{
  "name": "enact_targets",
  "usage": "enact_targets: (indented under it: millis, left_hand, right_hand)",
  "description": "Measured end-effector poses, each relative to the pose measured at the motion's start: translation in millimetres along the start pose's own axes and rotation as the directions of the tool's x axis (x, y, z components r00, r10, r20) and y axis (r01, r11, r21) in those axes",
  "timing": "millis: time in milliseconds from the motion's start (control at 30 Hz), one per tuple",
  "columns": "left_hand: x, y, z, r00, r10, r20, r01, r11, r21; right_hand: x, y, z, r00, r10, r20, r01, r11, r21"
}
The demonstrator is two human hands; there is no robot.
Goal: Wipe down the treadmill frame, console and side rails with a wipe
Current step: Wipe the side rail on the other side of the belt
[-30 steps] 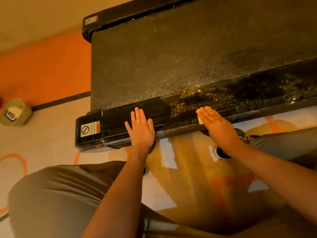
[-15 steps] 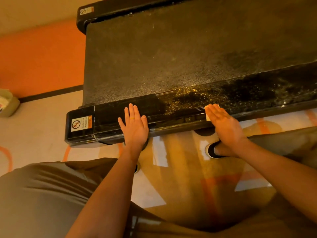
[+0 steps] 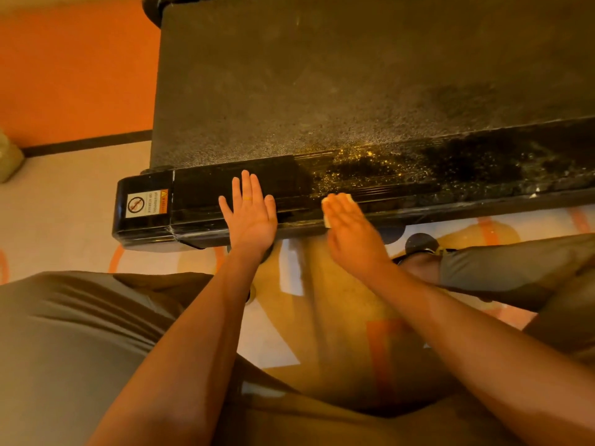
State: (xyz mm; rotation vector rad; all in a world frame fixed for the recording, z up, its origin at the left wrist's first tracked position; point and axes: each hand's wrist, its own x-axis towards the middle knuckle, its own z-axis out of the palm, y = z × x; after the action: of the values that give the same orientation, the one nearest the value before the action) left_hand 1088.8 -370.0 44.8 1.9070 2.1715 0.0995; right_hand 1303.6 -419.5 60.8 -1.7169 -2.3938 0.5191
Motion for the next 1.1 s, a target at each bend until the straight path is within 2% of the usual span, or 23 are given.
enact_targets:
  millis: [100,233,333,467,567,700,800,967,1100]
  left_hand:
    - [0.7,-3.2,-0.7,1.000,0.024,0.015,-0.024,1.000,-0.003]
    - [1.4,-5.5,-2.0,0.999,0.038,0.022,-0.037,0.999,-0.017]
    - [1.4,-4.4,-1.5,0.999,0.035,0.014,-0.035,0.999,-0.010]
    - [1.9,-3.2,-1.0,1.000,0.029,0.011,-0.028,1.000,-0.009]
    - [1.1,-3.7,-0.9,0.999,0.030,0.011,-0.030,1.000,-0.007]
    - [0.9,-2.9,-2.1,0.999,0.031,0.021,-0.031,0.999,-0.010]
    - [2.1,-3.1,-3.8,0.999,0.029,0.043,-0.028,0.999,-0.016]
    - [2.6,-2.2,-2.6,0.999,0.020,0.028,-0.019,1.000,-0.019]
    - [2.4,-0.1,-3.6,0.999,0.008,0.037,-0.008,1.000,-0.017]
  right_hand:
    - [24.4,-41.8,11.3,0.996,-0.038,0.083,0.039,0.999,0.001]
    - [40.3,-59.6,12.4,0.994,-0.016,0.105,0.019,1.000,-0.022]
    - [33.7,-44.4,5.4,0.994,-0.009,0.105,0.017,0.997,-0.075]
    - [21.8,-7.0,-5.8,0.994,0.080,0.081,-0.075,0.995,-0.065]
    - [24.5,-10.4,-3.2,0.991,0.119,0.064,-0.113,0.990,-0.090]
    - [38.5,-37.3,6.9,0.993,0.037,0.114,-0.023,0.992,-0.124]
    - [36.6,-26.0,-2.0,0.989,0.002,0.145,0.019,0.989,-0.148]
    - [13.2,28.4,-23.2,0.982,0.115,0.147,-0.096,0.987,-0.131]
    - [23.6,1.9,-9.1,0.981,0.170,0.093,-0.156,0.977,-0.148]
